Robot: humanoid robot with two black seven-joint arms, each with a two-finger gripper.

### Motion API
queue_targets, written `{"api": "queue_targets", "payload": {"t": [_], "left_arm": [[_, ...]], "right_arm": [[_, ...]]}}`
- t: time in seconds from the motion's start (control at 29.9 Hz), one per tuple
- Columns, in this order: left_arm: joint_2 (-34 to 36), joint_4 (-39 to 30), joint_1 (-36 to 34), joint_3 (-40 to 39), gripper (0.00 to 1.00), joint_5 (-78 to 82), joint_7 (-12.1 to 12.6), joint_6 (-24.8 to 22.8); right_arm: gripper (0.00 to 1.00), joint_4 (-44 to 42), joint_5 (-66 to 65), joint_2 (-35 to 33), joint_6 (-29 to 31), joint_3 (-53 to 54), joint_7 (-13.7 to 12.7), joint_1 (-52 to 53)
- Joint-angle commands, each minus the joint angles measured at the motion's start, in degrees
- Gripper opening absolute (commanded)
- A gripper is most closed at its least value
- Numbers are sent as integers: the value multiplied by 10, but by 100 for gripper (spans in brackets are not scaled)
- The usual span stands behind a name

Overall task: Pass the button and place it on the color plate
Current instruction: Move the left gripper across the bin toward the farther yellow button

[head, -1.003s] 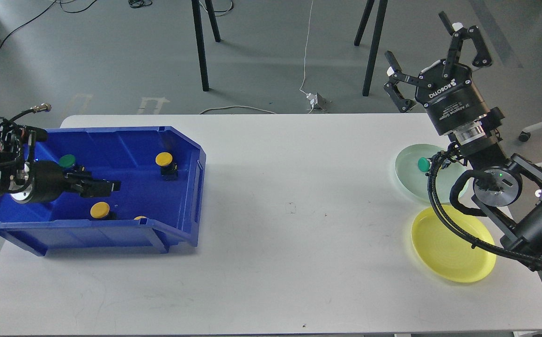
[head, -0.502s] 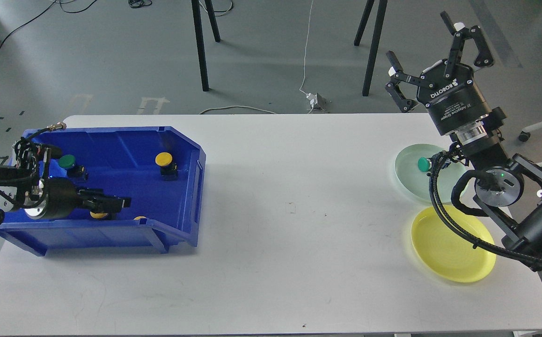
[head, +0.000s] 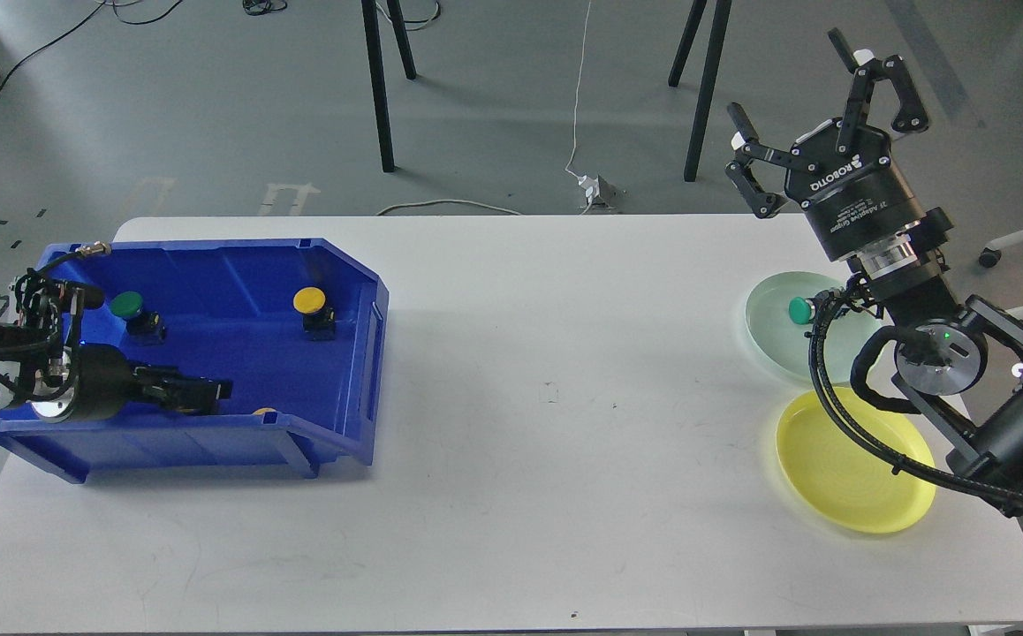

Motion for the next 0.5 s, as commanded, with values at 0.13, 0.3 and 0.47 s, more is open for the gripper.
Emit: {"api": "queue_targets", "payload": {"t": [0.13, 0.3, 0.47], "left_arm": [[0, 7, 0, 0, 90, 1, 0, 0], [-5, 9, -6, 25, 90, -2, 0, 0], [-12, 20, -7, 33, 90, -2, 0, 0]], "right_arm": [[98, 0, 0, 0, 0, 0, 0, -2], [98, -1, 0, 0, 0, 0, 0, -2], [98, -2, 0, 1, 0, 0, 0, -2]]}}
